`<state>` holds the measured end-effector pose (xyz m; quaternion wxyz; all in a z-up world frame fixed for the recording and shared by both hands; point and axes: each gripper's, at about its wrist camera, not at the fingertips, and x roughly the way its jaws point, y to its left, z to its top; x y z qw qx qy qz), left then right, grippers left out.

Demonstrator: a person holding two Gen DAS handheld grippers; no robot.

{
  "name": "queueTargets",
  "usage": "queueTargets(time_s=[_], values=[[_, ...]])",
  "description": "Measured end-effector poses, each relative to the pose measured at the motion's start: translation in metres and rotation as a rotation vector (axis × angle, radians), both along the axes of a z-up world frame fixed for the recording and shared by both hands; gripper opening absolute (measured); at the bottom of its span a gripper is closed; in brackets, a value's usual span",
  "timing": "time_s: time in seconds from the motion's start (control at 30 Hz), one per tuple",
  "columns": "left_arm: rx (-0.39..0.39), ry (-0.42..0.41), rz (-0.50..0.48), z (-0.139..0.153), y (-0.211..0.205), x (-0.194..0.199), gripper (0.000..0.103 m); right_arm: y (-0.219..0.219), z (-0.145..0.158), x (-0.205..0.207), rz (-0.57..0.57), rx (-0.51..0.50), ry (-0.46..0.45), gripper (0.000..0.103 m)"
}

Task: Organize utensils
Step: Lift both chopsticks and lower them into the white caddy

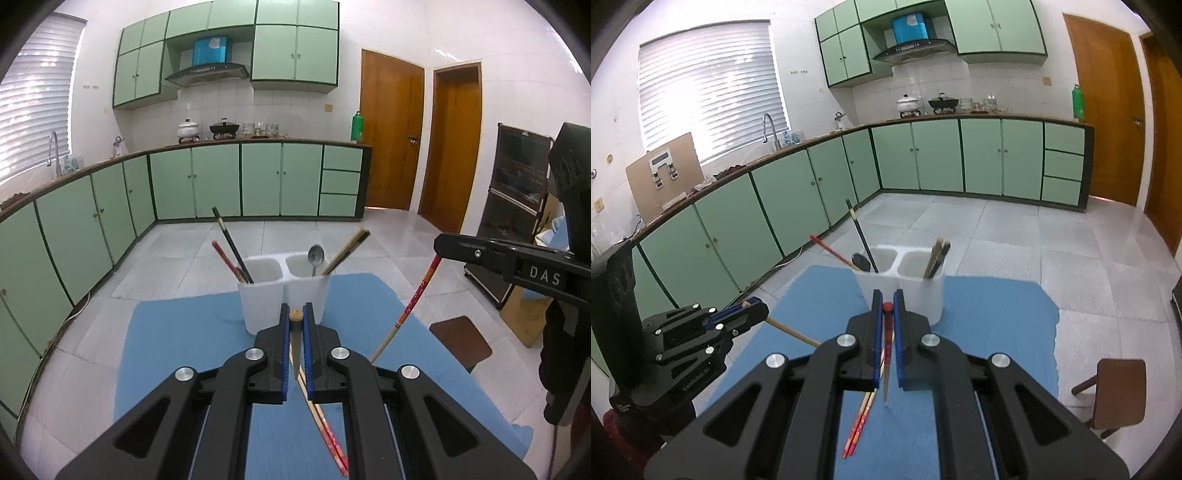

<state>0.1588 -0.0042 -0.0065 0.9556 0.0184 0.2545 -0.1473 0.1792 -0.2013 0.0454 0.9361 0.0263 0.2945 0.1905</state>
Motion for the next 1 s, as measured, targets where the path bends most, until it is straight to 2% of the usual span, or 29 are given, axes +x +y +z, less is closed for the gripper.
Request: queueTargets(time_s=[0.2,0.4,0.53,0.67,0.83,1.0], values=[[-0.026,-0.071,0.004,0.032,0.002,0.013,0.006,-0.001,0.037,0.019,0.009,0.033,-0.066,0.005],[-0.028,-0.176,0.014,0.071,-0.002,0.035,0.006,0.003,0.081,0.051,-0.018,0.028,-0.175,0.005],[-0.026,-0.204,0.02,0.085,-0.006,0.059,0.006,0.007,0.094,0.075,-0.052,0.004,-0.225,0.005],[-0.028,-0.183,0.023,0.082,-0.007,0.086,0.006,0.01,0.088,0.106,-0.076,0.0,-0.223,0.005],[-0.034,-0.13,0.024,0.065,-0.004,0.111,0.006,0.013,0.067,0.139,-0.093,-0.006,-0.21,0.005],[-0.023,-0.085,0.029,0.047,-0.009,0.132,0.006,0.024,0.043,0.155,-0.092,-0.053,-0.192,0.005]])
